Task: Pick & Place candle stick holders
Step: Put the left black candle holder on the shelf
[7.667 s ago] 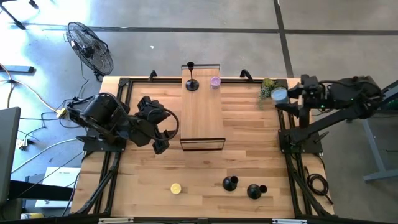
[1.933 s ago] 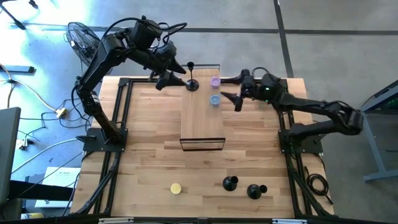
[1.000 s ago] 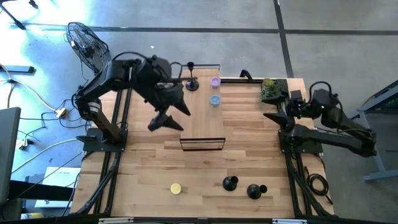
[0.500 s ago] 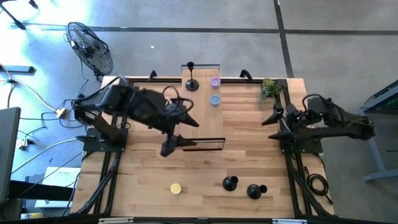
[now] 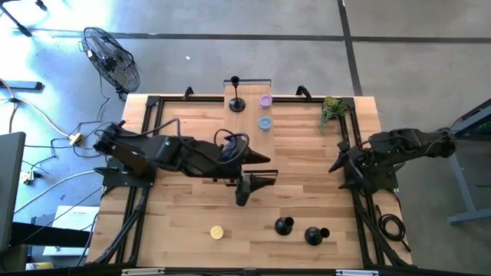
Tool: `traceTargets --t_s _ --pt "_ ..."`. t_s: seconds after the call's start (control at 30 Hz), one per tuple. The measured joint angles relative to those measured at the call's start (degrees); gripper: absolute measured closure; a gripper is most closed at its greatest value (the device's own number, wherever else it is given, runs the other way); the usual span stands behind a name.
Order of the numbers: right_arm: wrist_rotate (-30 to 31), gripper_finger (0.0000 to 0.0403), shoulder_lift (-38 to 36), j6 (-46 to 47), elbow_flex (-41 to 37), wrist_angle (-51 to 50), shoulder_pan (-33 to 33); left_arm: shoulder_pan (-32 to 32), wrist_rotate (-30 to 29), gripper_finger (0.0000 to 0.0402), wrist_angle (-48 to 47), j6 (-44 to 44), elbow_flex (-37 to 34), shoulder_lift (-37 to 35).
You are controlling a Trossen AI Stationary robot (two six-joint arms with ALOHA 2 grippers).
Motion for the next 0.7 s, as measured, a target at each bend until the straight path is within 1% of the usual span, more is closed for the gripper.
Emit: traceTargets --t_s 0.1,0.2,0.27,0.4,0.47,0.53,0.6,0.7 --pt "0.1 0.0091 0.0 1.2 0.0 0.0 3.5 0.0 0.2 0.0092 5.4 0.0 -3.7 0.0" --pt "2.4 0.0091 0.4 3.3 0.0 1.6 6.9 0.0 0.1 0.0092 9.2 -0.9 -6.3 0.0" --pt "4.1 0.0091 1.4 3.4 0.0 3.1 9.0 0.0 0.1 0.0092 9.8 -1.8 -7.4 0.0" --pt "8.7 0.0091 6.0 1.7 0.0 6.2 12.0 0.0 0.0 0.0092 10.2 -2.7 -7.6 0.3" --pt "11.6 0.0091 8.8 1.1 0.0 7.6 12.9 0.0 0.1 0.0092 10.8 -2.6 -7.6 0.5" --pt "13.2 0.0091 11.6 1.4 0.0 9.7 13.4 0.0 0.7 0.0092 11.2 -2.6 -7.6 0.7" --pt "13.2 0.0091 14.3 2.2 0.0 11.5 13.5 0.1 1.5 0.0092 11.6 -2.6 -7.6 0.6" --pt "8.8 0.0091 17.4 3.2 0.0 15.3 13.5 0.0 1.9 0.0092 11.4 -2.2 -7.6 0.6"
